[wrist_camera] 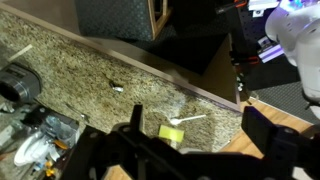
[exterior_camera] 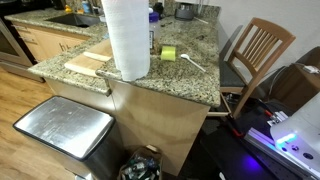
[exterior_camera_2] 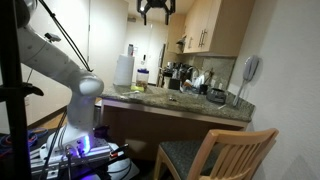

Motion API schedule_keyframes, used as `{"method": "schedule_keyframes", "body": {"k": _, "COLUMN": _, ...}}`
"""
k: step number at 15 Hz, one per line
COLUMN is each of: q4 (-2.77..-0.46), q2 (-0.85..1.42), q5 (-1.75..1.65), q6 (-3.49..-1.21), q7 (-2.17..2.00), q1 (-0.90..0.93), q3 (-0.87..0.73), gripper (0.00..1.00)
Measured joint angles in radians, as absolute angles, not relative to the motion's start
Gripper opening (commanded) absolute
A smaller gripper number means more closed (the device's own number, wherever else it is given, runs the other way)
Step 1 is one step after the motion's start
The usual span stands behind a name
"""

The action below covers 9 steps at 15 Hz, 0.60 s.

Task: Place the spoon on top of the paper towel roll

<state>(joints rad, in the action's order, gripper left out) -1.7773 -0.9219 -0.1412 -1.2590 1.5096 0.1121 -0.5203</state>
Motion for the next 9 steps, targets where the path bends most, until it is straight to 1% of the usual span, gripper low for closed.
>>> {"method": "schedule_keyframes", "body": {"k": 3, "q4": -1.595, "q2": -0.921, "q5": -0.108, "q6": -1.05, "q7": 1.583, "q1": 0.181, "q3": -0.492, "gripper": 1.0}}
{"method": "schedule_keyframes", "body": {"k": 4, "q4": -1.566, "q2": -0.924, "q5": -0.107, "q6": -1.032, "q7": 1.578, "q1": 0.191, "q3": -0.486, "gripper": 1.0}}
{"method": "schedule_keyframes", "body": {"k": 9, "q4": -1.584, "q2": -0.923, "q5": -0.107, "q6": -1.035, "q7": 1.569, "q1": 0.191, "q3": -0.496, "gripper": 1.0}}
